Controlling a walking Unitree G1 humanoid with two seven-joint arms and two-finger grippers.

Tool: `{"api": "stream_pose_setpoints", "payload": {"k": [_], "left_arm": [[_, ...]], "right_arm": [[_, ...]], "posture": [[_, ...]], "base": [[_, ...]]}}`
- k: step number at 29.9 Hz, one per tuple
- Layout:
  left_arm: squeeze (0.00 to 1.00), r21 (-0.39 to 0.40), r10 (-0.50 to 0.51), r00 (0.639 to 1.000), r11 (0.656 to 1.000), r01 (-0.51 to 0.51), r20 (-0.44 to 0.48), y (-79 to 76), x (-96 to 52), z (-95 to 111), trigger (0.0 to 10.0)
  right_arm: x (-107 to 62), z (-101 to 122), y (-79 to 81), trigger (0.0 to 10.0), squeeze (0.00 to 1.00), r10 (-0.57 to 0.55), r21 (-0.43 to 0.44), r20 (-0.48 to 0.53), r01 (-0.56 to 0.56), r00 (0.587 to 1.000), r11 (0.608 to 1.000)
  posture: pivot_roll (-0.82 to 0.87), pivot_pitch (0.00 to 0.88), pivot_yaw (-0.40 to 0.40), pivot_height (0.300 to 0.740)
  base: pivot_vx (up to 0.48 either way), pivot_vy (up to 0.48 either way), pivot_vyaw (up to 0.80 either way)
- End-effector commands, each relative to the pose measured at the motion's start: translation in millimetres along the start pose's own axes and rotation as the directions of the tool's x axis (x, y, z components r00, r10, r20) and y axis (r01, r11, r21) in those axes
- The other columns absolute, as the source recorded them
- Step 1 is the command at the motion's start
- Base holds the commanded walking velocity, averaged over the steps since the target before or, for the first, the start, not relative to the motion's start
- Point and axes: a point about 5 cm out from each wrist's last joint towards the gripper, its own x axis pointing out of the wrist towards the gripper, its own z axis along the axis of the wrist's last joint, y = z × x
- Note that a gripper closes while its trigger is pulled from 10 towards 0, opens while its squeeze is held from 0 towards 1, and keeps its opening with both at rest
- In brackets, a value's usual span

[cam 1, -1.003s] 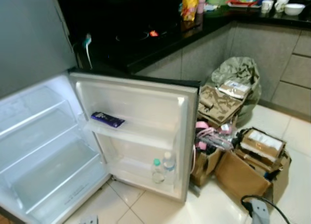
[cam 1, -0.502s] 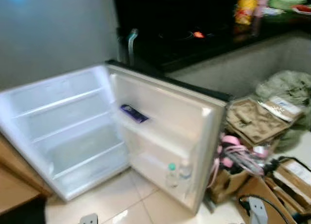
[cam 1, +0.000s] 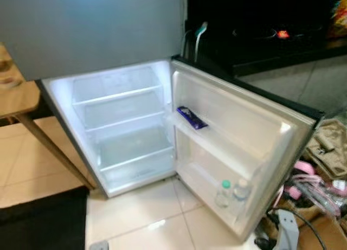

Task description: Restocking fridge

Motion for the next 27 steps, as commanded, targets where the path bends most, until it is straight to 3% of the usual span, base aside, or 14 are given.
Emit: {"api": "stream_pose_setpoints", "payload": {"k": [1, 8, 12, 15, 22, 23, 26, 27], "left_arm": [[0.00, 0.021, -0.006, 1.000, 1.000, 0.006, -0.012, -1.6, 0.2, -0.9, 10.0], [0.00, 0.007, -0.003, 1.000, 1.000, 0.003, -0.007, -1.7, 0.3, -0.8, 10.0], [0.00, -0.019, 0.007, 1.000, 1.000, -0.007, -0.001, -0.9, 0.1, -0.8, 10.0], [0.00, -0.017, 0.008, 1.000, 1.000, -0.008, -0.004, -0.4, 0.1, -0.8, 10.0], [0.00, -0.021, 0.009, 1.000, 1.000, -0.009, -0.005, -0.4, 0.0, -1.4, 10.0], [0.00, -0.020, 0.008, 1.000, 1.000, -0.008, -0.008, -1.1, 0.0, -2.1, 10.0], [0.00, -0.018, 0.008, 1.000, 1.000, -0.008, -0.010, -1.4, -0.2, -3.2, 10.0], [0.00, -0.017, 0.008, 1.000, 1.000, -0.008, -0.012, -1.7, -0.3, -3.8, 10.0]], "right_arm": [[-2.3, -6.7, -3.7, 10.0, 0.00, -0.020, -0.001, -0.029, 0.020, 0.999, 1.000], [-2.1, -4.8, -4.0, 10.0, 0.00, -0.029, 0.009, -0.010, 0.029, 1.000, 1.000], [-2.3, 9.8, -10.4, 10.0, 0.00, -0.092, -0.008, 0.045, 0.092, 0.995, 0.996], [-2.2, 28.9, -13.5, 10.0, 0.00, -0.105, 0.010, 0.114, 0.105, 0.988, 0.994], [0.5, 63.1, -3.6, 10.0, 0.00, 0.012, 0.021, 0.234, -0.018, 0.972, 1.000], [0.6, 78.2, -0.9, 10.0, 0.00, 0.033, 0.017, 0.283, -0.039, 0.959, 0.999], [-1.2, 93.1, -2.7, 10.0, 0.00, 0.011, 0.033, 0.334, -0.023, 0.942, 0.999], [-4.0, 107.6, -5.6, 10.0, 0.00, -0.019, 0.059, 0.386, -0.004, 0.922, 0.998]], "posture": [[-0.11, 0.000, 0.020, 0.740], [-0.11, 0.000, 0.020, 0.740], [-0.11, 0.000, 0.020, 0.740], [-0.11, 0.000, 0.017, 0.740], [-0.11, 0.000, 0.016, 0.740], [-0.11, 0.000, 0.016, 0.740], [-0.11, 0.000, 0.014, 0.740], [-0.11, 0.000, 0.014, 0.740]], "base": [[0.000, -0.480, 0.00], [0.000, -0.480, 0.00], [0.000, 0.000, 0.00], [0.000, 0.000, 0.00], [0.000, 0.000, 0.00], [0.000, 0.000, 0.00], [0.000, 0.000, 0.00], [0.000, 0.000, 0.00]]}}
